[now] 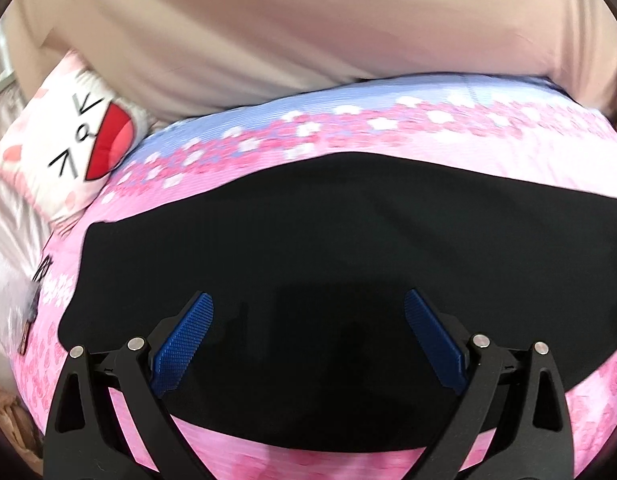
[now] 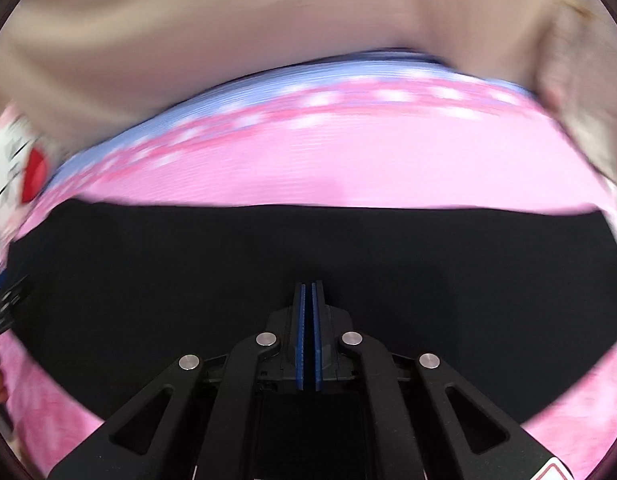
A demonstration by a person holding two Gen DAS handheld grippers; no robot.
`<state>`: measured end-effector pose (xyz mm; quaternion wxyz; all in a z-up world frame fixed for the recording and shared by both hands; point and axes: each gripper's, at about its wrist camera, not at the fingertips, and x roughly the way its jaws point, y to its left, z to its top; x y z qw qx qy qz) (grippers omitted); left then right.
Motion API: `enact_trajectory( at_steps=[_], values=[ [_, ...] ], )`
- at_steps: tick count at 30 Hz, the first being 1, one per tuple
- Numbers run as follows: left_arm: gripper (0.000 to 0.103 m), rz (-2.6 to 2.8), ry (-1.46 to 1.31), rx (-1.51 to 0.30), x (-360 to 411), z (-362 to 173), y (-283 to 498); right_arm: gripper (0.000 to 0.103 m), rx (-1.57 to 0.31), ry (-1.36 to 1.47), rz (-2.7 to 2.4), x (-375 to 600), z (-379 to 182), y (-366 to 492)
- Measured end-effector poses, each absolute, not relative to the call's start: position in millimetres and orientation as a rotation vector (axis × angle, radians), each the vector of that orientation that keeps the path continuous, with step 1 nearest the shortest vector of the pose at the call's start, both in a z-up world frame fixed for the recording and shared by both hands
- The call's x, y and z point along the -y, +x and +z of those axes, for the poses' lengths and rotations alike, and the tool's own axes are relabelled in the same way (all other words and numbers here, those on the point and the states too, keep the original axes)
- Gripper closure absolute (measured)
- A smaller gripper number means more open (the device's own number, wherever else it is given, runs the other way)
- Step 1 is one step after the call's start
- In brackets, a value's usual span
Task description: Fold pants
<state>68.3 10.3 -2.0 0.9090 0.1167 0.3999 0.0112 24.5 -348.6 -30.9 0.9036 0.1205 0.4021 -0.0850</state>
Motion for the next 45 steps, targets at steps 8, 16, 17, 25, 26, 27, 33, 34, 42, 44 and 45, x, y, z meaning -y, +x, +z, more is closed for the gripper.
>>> enact_trajectory(
  at_steps=[8, 16, 17, 25, 26, 27, 33, 34, 42, 44, 45],
  values=[
    [0.008, -0.041, 0.319, -0.831, 57.1, -1.4, 61.7, 0.095, -0.749, 0.392, -0.44, 486.6, -19.9, -39.4],
    [0.008, -0.085, 0.384, -0.82, 110.8, -2.6, 57.2, 0.077, -0.708, 0.417, -0.472, 525.5, -20.6, -64.4],
    [0.008, -0.095, 0.393, -0.821, 117.3, -3.1, 56.7, 0.065, -0.701, 0.421, -0.46, 525.6, -19.3, -65.9],
    [0.008, -0.144, 0.434, -0.811, 161.8, -5.6, 53.4, 0.044, -0.759, 0.231, -0.383, 512.8, -10.8, -3.3],
    [0.008, -0.149, 0.438, -0.809, 165.4, -5.1, 52.4, 0.044, -0.776, 0.216, -0.388, 515.6, -14.9, 4.7],
    [0.008, -0.153, 0.443, -0.803, 168.3, -4.4, 51.5, 0.046, -0.797, 0.206, -0.388, 518.3, -19.9, 12.8],
    [0.008, -0.118, 0.455, -0.798, 167.9, -5.0, 57.5, 0.096, -0.674, 0.205, -0.358, 521.7, -0.5, 8.1],
    [0.008, -0.11, 0.454, -0.803, 167.4, -7.0, 59.6, 0.096, -0.715, 0.236, -0.354, 530.9, -10.0, 14.1],
    [0.008, -0.104, 0.466, -0.834, 175.3, -20.9, 66.5, 0.082, -0.666, 0.262, -0.369, 523.6, 2.8, -21.8],
    [0.008, -0.111, 0.466, -0.837, 178.0, -21.5, 66.2, 0.082, -0.671, 0.283, -0.347, 517.1, 4.6, -34.1],
    [0.008, -0.12, 0.467, -0.834, 180.5, -21.5, 65.5, 0.083, -0.685, 0.289, -0.341, 514.6, 2.6, -37.0]
  ],
)
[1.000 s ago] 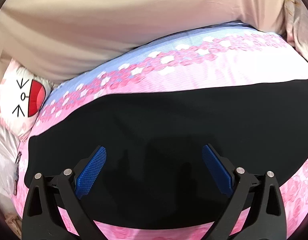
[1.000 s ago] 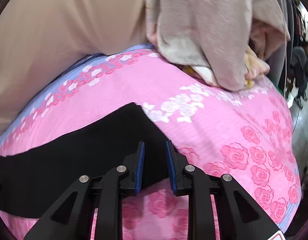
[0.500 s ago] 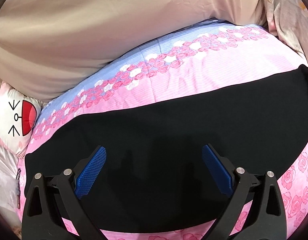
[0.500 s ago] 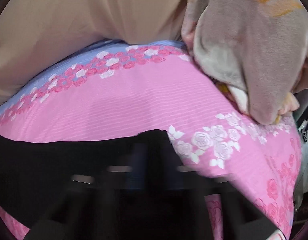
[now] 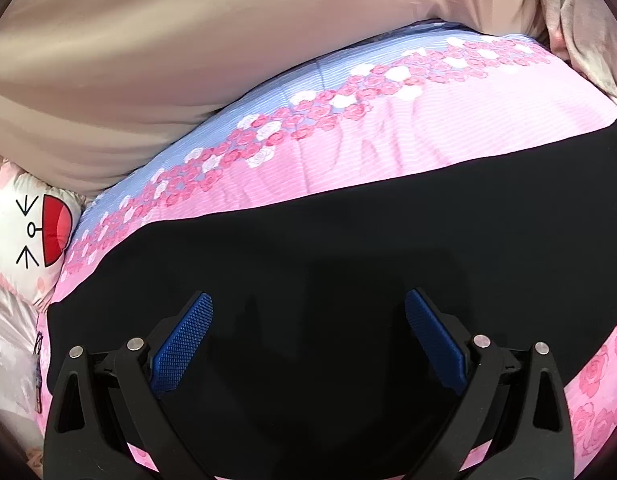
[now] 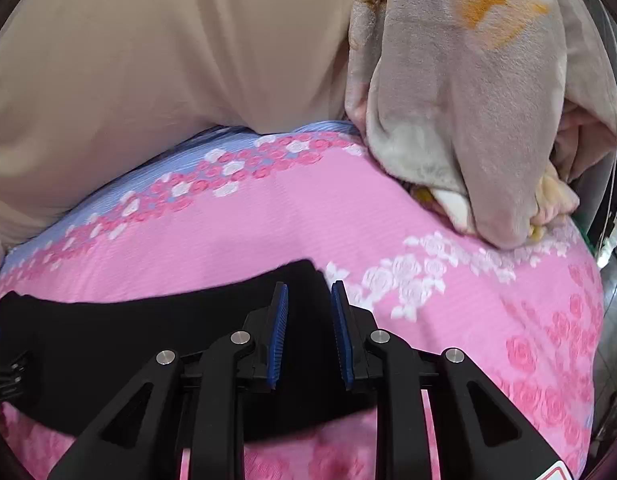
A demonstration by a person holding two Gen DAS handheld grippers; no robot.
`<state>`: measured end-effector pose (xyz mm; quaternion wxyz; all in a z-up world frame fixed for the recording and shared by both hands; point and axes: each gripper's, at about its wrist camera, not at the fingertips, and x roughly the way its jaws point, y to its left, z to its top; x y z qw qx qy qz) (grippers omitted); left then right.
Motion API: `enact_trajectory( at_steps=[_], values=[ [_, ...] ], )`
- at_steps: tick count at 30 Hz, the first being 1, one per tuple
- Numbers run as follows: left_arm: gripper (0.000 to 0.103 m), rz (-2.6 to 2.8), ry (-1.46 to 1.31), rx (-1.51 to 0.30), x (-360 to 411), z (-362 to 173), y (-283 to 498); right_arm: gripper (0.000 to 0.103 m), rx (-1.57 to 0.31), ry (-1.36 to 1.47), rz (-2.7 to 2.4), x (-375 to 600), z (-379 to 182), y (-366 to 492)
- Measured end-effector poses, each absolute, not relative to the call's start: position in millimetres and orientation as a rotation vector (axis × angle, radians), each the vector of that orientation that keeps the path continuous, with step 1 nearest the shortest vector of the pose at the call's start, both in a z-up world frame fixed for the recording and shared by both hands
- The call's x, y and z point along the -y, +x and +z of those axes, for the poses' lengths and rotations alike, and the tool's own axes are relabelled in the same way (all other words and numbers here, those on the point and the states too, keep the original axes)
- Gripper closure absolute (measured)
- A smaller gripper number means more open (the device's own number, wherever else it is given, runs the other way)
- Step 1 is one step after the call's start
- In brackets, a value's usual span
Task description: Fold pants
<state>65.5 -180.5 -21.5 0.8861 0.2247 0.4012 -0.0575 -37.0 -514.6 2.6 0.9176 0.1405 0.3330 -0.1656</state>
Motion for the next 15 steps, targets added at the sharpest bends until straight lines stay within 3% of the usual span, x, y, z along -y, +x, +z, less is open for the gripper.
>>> enact_trajectory(
  at_steps=[7, 10, 15],
  values=[
    [0.008, -0.151, 0.481, -0.817, 189.8, -18.3, 58.3, 0.087, -0.739, 0.356, -0.38, 526.6, -24.1, -58.2],
    [0.008, -0.14, 0.476, -0.819, 187.2, -18.2, 58.0, 0.072, -0.735, 0.32, -0.476, 525.4, -19.0, -66.9],
    [0.008, -0.129, 0.47, -0.821, 187.8, -18.3, 59.0, 0.072, -0.725, 0.313, -0.441, 506.9, -11.4, -65.5]
  ],
)
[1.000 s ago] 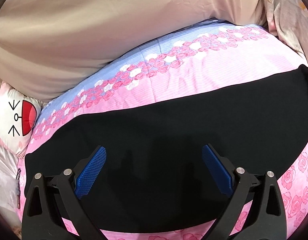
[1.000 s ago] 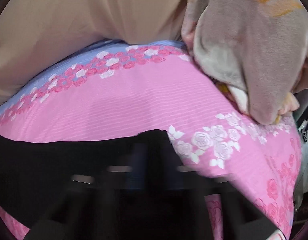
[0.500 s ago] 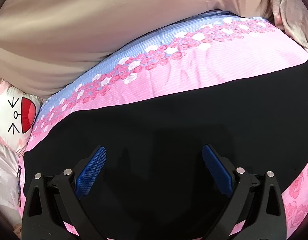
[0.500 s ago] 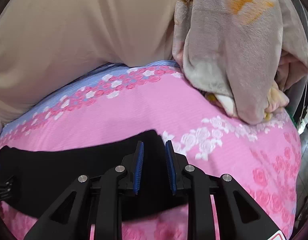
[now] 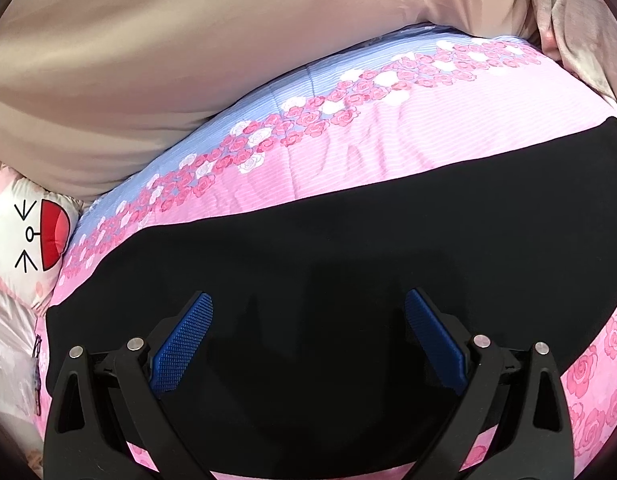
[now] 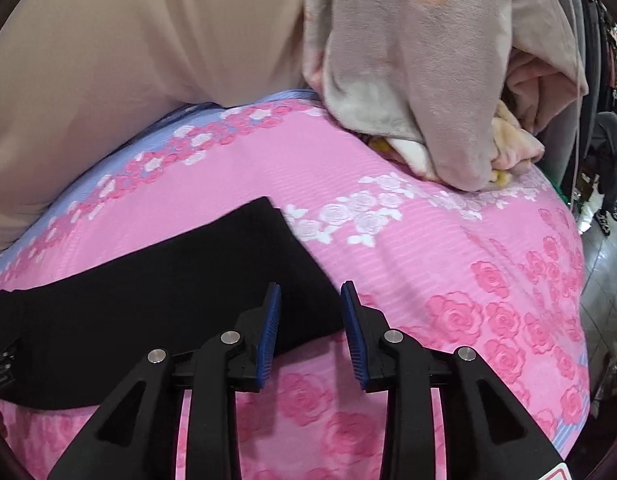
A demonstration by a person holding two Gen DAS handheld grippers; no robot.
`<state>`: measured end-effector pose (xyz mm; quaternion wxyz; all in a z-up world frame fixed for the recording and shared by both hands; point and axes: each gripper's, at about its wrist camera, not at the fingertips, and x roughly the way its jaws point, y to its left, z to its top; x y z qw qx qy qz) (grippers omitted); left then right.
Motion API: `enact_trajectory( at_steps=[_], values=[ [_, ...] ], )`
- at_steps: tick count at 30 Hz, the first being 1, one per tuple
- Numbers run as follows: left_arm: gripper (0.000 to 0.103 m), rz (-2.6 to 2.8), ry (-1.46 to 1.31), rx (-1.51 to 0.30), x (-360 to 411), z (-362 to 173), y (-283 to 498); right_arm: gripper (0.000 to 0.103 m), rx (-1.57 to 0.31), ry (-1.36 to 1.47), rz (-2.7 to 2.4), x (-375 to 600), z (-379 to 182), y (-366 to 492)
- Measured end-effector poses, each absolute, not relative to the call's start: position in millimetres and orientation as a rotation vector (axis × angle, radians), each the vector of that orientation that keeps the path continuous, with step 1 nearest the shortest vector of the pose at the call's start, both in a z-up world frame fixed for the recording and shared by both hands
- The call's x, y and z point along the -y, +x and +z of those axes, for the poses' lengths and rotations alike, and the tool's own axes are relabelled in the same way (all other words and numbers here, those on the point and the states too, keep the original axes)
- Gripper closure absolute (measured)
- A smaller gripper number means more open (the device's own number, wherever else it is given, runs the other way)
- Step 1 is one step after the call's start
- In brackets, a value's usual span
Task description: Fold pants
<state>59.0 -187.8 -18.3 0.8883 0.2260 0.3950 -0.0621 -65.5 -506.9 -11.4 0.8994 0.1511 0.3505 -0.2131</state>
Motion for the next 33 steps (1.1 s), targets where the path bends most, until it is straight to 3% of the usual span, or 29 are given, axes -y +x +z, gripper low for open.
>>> enact_trajectory(
  at_steps=[7, 10, 14, 21, 24, 26, 27, 30, 33],
  values=[
    [0.008, -0.125, 0.454, -0.806, 185.7, -11.4, 57.9, 0.068, -0.761, 0.282, -0.465, 493.3, -17.0, -44.5],
    [0.008, -0.125, 0.442, -0.805, 182.3, -8.8, 58.6, 0.053, -0.752, 0.292, -0.492, 500.1, -15.5, -44.9],
    [0.008, -0.124, 0.43, -0.806, 177.6, -8.3, 60.1, 0.052, -0.771, 0.303, -0.512, 508.9, -18.9, -44.8],
    [0.008, -0.127, 0.408, -0.821, 170.4, -10.5, 63.4, 0.04, -0.815, 0.416, -0.447, 531.3, -40.9, -41.3],
    [0.008, -0.12, 0.385, -0.824, 160.6, -9.6, 63.8, 0.047, -0.806, 0.433, -0.43, 534.1, -41.6, -42.1],
    [0.008, -0.115, 0.366, -0.831, 151.8, -9.7, 64.4, 0.074, -0.803, 0.469, -0.381, 535.3, -41.2, -40.7],
    [0.008, -0.11, 0.358, -0.836, 146.7, -10.4, 65.3, 0.08, -0.798, 0.503, -0.357, 534.9, -41.3, -40.5],
    [0.008, -0.095, 0.344, -0.844, 132.7, -12.5, 66.2, 0.081, -0.802, 0.436, -0.392, 523.8, -34.4, -37.7],
    [0.008, -0.095, 0.332, -0.853, 120.7, -15.4, 65.1, 0.069, -0.804, 0.451, -0.422, 524.9, -37.0, -35.5]
  ],
)
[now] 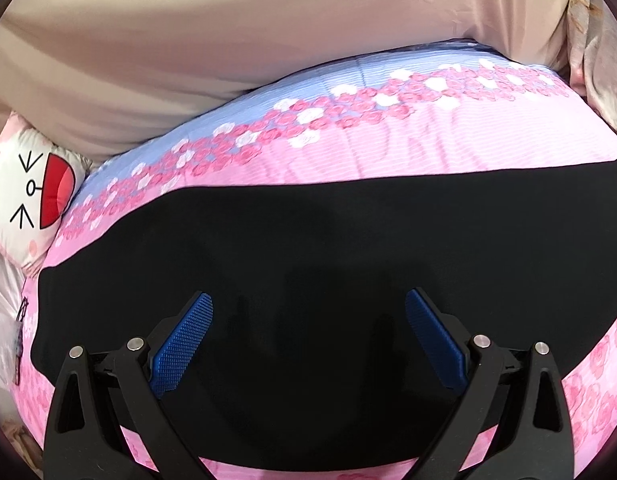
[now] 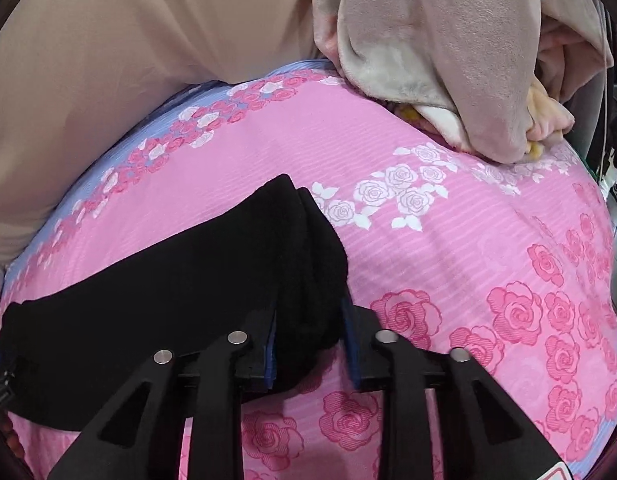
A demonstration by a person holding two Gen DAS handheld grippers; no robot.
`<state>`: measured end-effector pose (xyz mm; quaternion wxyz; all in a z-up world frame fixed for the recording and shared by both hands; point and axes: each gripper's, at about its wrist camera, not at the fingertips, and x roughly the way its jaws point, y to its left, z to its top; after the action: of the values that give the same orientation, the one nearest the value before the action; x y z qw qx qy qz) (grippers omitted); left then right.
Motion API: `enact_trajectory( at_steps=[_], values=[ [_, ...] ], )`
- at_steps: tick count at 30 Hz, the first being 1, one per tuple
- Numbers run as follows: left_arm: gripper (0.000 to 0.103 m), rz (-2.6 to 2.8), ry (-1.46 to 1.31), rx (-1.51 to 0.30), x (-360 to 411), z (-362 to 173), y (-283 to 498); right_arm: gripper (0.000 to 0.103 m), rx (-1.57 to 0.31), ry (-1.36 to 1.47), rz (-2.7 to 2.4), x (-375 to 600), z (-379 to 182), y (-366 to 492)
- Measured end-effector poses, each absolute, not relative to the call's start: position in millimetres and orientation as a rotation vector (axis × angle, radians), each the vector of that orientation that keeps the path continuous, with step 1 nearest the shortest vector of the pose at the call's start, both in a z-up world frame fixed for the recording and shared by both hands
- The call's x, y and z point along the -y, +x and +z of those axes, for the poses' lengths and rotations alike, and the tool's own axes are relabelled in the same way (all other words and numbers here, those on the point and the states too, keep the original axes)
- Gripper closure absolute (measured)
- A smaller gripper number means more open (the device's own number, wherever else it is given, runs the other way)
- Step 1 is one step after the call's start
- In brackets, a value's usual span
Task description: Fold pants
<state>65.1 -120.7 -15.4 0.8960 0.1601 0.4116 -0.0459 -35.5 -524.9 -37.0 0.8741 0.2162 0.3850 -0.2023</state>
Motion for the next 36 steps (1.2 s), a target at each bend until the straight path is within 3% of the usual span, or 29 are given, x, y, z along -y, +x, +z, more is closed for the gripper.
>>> enact_trajectory(
  at_steps=[1, 4, 5, 6, 10, 15, 19, 27, 36],
  values=[
    [0.008, -0.097, 0.33, -0.855, 117.6, -16.2, 64.4, 0.062, -0.799, 0.488, -0.423, 528.3, -41.0, -36.0],
    [0.008, -0.098, 0.318, -0.86, 107.9, -17.2, 63.8, 0.062, -0.773, 0.55, -0.412, 536.6, -41.6, -39.8],
    [0.008, -0.097, 0.31, -0.862, 104.3, -17.2, 64.1, 0.075, -0.766, 0.565, -0.411, 537.6, -41.0, -40.7],
    [0.008, -0.098, 0.299, -0.864, 100.2, -16.7, 64.7, 0.081, -0.761, 0.593, -0.391, 537.4, -40.1, -41.1],
    [0.008, -0.088, 0.256, -0.863, 80.3, -12.2, 68.1, 0.082, -0.679, 0.599, -0.361, 512.4, -5.8, -41.5],
    [0.008, -0.037, 0.191, -0.865, 38.3, -8.5, 74.4, 0.082, -0.634, 0.425, -0.137, 415.4, 65.7, -1.2],
    [0.008, 0.011, 0.131, -0.871, -2.5, -7.5, 78.5, 0.081, -0.666, 0.301, 0.094, 313.1, 85.8, 40.8],
    [0.008, 0.076, 0.086, -0.88, -59.4, -10.7, 75.8, 0.08, -0.883, 0.046, 0.342, 130.8, 10.9, 100.2],
    [0.008, 0.059, 0.059, -0.892, -77.4, -16.6, 76.2, 0.079, -0.919, 0.034, 0.278, 112.9, -16.4, 94.7]
  ],
)
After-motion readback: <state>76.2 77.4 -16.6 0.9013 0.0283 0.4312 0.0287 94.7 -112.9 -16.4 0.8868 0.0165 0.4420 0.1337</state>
